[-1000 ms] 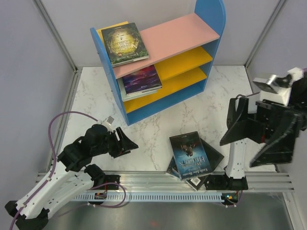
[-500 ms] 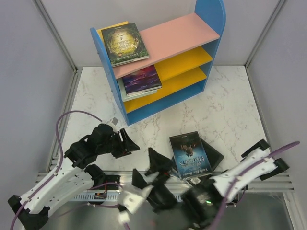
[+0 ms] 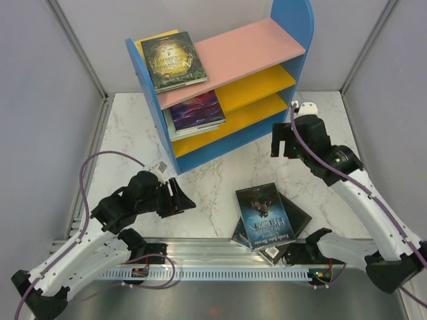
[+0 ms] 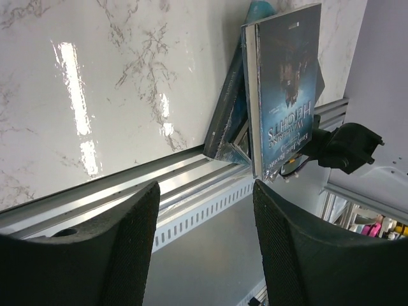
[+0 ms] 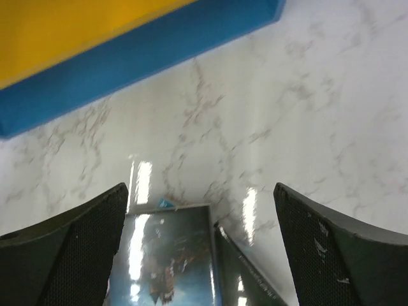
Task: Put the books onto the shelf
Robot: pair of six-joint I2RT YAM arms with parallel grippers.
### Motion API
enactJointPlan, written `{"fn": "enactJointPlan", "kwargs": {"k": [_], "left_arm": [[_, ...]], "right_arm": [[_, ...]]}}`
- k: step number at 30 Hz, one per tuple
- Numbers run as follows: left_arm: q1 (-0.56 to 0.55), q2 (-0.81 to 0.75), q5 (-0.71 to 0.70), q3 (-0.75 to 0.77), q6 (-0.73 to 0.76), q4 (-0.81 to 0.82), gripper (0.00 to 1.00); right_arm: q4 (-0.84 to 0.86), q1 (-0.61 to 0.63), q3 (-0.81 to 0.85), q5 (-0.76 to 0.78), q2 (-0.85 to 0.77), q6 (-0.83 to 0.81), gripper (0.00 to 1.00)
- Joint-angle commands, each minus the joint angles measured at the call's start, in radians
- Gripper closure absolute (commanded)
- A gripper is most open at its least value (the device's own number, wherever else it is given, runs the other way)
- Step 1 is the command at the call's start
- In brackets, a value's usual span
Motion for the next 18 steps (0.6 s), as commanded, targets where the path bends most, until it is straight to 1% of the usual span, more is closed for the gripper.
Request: {"fn": "enactJointPlan", "kwargs": {"k": [1,2,3,4,5,6,7,8,9,10,11,12,15,16,18], "left_arm": [[0.001,-0.005,0.027,-0.020,0.050,0.050,0.36],[0.001,-0.001,0.037,-0.024,0.050,0.057,0.36],[0.001,0.014,0.043,-0.035,0.053,0.068,0.36],[0.001,0.025,0.054,-0.041,0.049,0.097,0.36],[0.001,0.034,0.078,-0.049,0.043,0.123,0.36],[0.001,0.060,0.094,-0.073,0.033,0.154,0.36],[0.000,0.074,0.111,-0.087,0.014,0.235,0.36],[0.000,0.093,0.146,-0.102,0.001,0.277,0.36],[-0.003,0.134,0.158,-0.119,-0.008,0.315,0.36],[-0.009,0.165,0.165,-0.116,-0.010,0.368,0.36],[-0.017,0.191,0.155,-0.110,-0.005,0.380,0.36],[-0.031,0.255,0.151,-0.089,0.009,0.390,0.36],[-0.048,0.361,0.152,-0.051,0.015,0.465,0.36],[-0.057,0.430,0.154,-0.044,0.012,0.491,0.36],[-0.084,0.511,0.152,-0.018,-0.002,0.579,0.36]], "right_arm": [[-0.037,-0.098,-0.127,-0.492,0.063,0.043,0.02],[-0.038,-0.111,-0.153,-0.510,0.077,0.052,0.02],[-0.026,-0.129,-0.216,-0.536,0.078,0.057,0.02],[-0.009,-0.176,-0.253,-0.575,0.075,0.084,0.02],[0.011,-0.209,-0.293,-0.646,0.061,0.100,0.02],[0.064,-0.241,-0.371,-0.691,0.052,0.115,0.02],[0.092,-0.282,-0.408,-0.722,0.043,0.159,0.02],[0.120,-0.298,-0.443,-0.783,0.031,0.181,0.02],[0.184,-0.333,-0.513,-0.811,0.026,0.204,0.02],[0.207,-0.348,-0.540,-0.828,0.023,0.220,0.02],[0.224,-0.365,-0.560,-0.843,0.026,0.233,0.02],[0.250,-0.393,-0.589,-0.857,0.029,0.233,0.02],[0.285,-0.443,-0.615,-0.902,0.052,0.227,0.02],[0.295,-0.451,-0.620,-0.911,0.057,0.227,0.02],[0.313,-0.458,-0.620,-0.923,0.074,0.232,0.02]]}}
